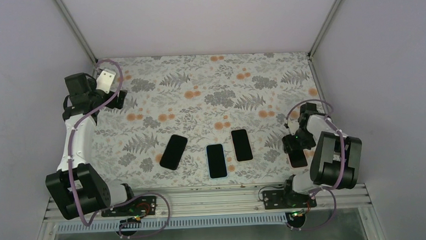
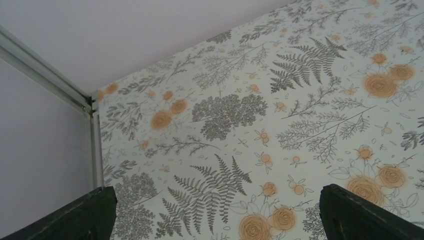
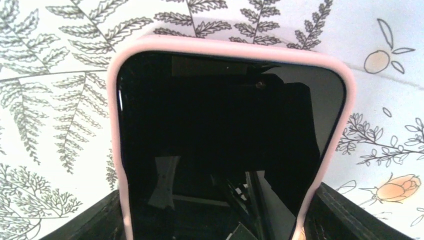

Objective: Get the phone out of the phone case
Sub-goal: Pick up the phone at the center of the board.

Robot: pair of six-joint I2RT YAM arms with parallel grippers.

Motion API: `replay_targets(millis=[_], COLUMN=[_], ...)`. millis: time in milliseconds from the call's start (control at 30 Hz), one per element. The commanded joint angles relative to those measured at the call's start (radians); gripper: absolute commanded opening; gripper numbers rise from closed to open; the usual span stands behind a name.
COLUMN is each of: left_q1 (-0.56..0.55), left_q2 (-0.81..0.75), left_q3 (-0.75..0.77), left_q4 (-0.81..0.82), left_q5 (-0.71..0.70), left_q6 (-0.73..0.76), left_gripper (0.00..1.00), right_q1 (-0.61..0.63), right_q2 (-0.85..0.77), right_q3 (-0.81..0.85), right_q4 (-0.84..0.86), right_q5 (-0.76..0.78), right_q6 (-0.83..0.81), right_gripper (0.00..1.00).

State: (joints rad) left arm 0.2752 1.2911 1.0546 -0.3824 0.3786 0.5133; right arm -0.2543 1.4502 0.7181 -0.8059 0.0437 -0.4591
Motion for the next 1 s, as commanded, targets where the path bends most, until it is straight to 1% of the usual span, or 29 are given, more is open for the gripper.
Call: replay_targets(millis=[0,33,67,200,267,333,367,433,467,567,700,800,833,867,933,967], left_q1=[0.005,0.002,-0.003,-0.053,-0.131,-0.251,-0.309,-0.385,-0.411,-0.455,-0.466,-0.469,-0.471,-0.47,-0.478,-0.483], left_q2=[0.004,0.008,0.014,0.06,0.099,0.151,0.191,0.299,0.369,0.587,0.88,1.097,1.16,1.183,1.176,1.18], left_q3=[0.018,0.024,0.03,0.095,0.139,0.212,0.259,0.399,0.481,0.766,1.122,1.41,1.505,1.523,1.439,1.43], left_q4=[-0.007,-0.013,-0.02,-0.07,-0.092,-0.12,-0.138,-0.219,-0.299,-0.489,-0.73,-0.929,-0.969,-0.968,-0.919,-0.916], left_q5=[0.059,0.072,0.086,0.144,0.126,0.071,0.059,0.108,0.158,0.31,0.481,0.561,0.583,0.597,0.611,0.623], left_q6=[0.014,0.018,0.021,0.02,0.012,0.012,0.004,-0.022,-0.033,-0.051,-0.066,-0.085,-0.108,-0.138,-0.164,-0.164], left_gripper=[1.0,1.0,1.0,1.0,1.0,1.0,1.0,1.0,1.0,1.0,1.0,1.0,1.0,1.0,1.0,1.0], right_q1=[0.01,0.01,0.01,0.016,0.028,0.047,0.061,0.105,0.139,0.222,0.344,0.432,0.462,0.489,0.546,0.571], right_q2=[0.046,0.043,0.04,0.015,0.015,0.025,0.035,0.057,0.069,0.099,0.131,0.158,0.171,0.184,0.22,0.243], right_q3=[-0.026,-0.02,-0.012,0.055,0.118,0.181,0.21,0.263,0.284,0.351,0.424,0.492,0.52,0.547,0.596,0.617], right_q4=[0.048,0.05,0.049,0.031,0.019,0.017,0.021,0.034,0.04,0.062,0.1,0.125,0.129,0.133,0.142,0.148], right_q5=[0.048,0.042,0.029,-0.038,-0.085,-0.154,-0.162,-0.166,-0.165,-0.159,-0.156,-0.164,-0.161,-0.16,-0.144,-0.133], right_q6=[0.0,-0.003,-0.007,-0.035,-0.05,-0.059,-0.059,-0.046,-0.04,-0.019,0.011,0.045,0.055,0.063,0.068,0.068], right_gripper=[0.65,0.61,0.6,0.61,0.61,0.6,0.6,0.58,0.58,0.57,0.56,0.56,0.58,0.57,0.57,0.57])
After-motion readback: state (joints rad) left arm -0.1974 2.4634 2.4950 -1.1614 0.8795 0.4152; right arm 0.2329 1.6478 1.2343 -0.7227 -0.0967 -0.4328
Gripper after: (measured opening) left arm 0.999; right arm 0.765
